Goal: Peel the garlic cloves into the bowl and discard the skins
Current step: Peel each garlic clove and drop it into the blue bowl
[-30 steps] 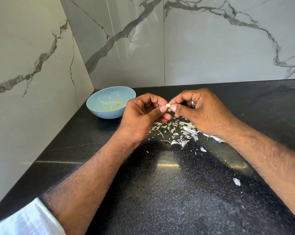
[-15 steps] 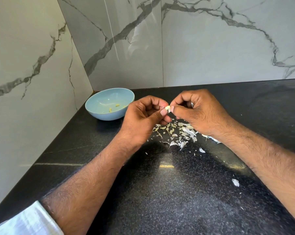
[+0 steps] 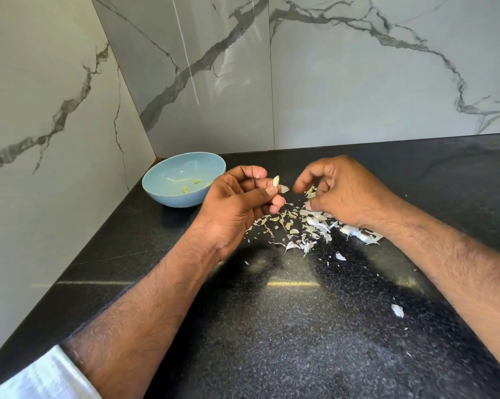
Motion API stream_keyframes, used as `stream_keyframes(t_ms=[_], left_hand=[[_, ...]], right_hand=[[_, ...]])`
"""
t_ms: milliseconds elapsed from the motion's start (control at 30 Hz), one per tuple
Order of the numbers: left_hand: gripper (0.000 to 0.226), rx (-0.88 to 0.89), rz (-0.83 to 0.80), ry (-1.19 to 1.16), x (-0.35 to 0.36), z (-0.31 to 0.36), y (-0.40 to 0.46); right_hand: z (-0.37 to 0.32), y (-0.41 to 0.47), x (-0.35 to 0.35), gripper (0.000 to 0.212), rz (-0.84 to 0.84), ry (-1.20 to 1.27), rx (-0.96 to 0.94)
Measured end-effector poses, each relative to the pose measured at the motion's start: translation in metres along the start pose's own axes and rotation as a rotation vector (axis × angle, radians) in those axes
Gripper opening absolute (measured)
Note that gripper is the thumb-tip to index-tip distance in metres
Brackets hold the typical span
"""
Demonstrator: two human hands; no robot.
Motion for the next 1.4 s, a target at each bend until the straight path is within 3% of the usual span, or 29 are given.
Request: stream_keyframes(t_ms=[100,300,400,500,633,867,1167,1400], left_hand=[[0.026,0.027,-0.005,0.187,-0.002,-0.002,0.001],[0.029,0.076,0.018,0.377,-0.006,0.0,0.003],[0.037,0.085,0.044,0.397,-0.01,0.002,0.004],[0.044,0.09,0.042,0.415,-0.01,0.003,0.004],[0.05,0.104,0.023,0.442,-0.005,0.006,0.002],[0.054,0.121,0.013,0.44,0.003,0.007,0.001],[0.054,0.104,0.027,0.374,0.0,0.003,0.001],[0.04,0.085,0.045,0.502,-0.006,0.0,-0.001]], right_hand=[[-0.014,-0.004,0.007,0.006,-0.057,-0.102,-0.127],[-0.022,-0.005,-0.006,0.015,0.128,-0.086,-0.22],[-0.022,-0.006,-0.006,0.015,0.105,-0.064,-0.252],[-0.027,-0.009,-0.001,0.029,0.059,0.026,-0.308],[-0.036,-0.013,0.002,0.016,0.094,0.048,-0.369],[-0.023,-0.008,0.011,0.008,0.027,0.13,-0.24],[0.001,-0.002,0.031,0.009,-0.103,0.619,0.069],[0.007,-0.003,0.032,0.011,-0.14,0.78,0.201]])
Point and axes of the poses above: each hand's wrist, its own y-axis towards the middle knuckle, its own x-axis out of the palm, z = x × y, the point moved 8 cm from there along y, towards the middle knuckle, and after that the axes turned 2 degrees about -y, right-handed, at the moved point
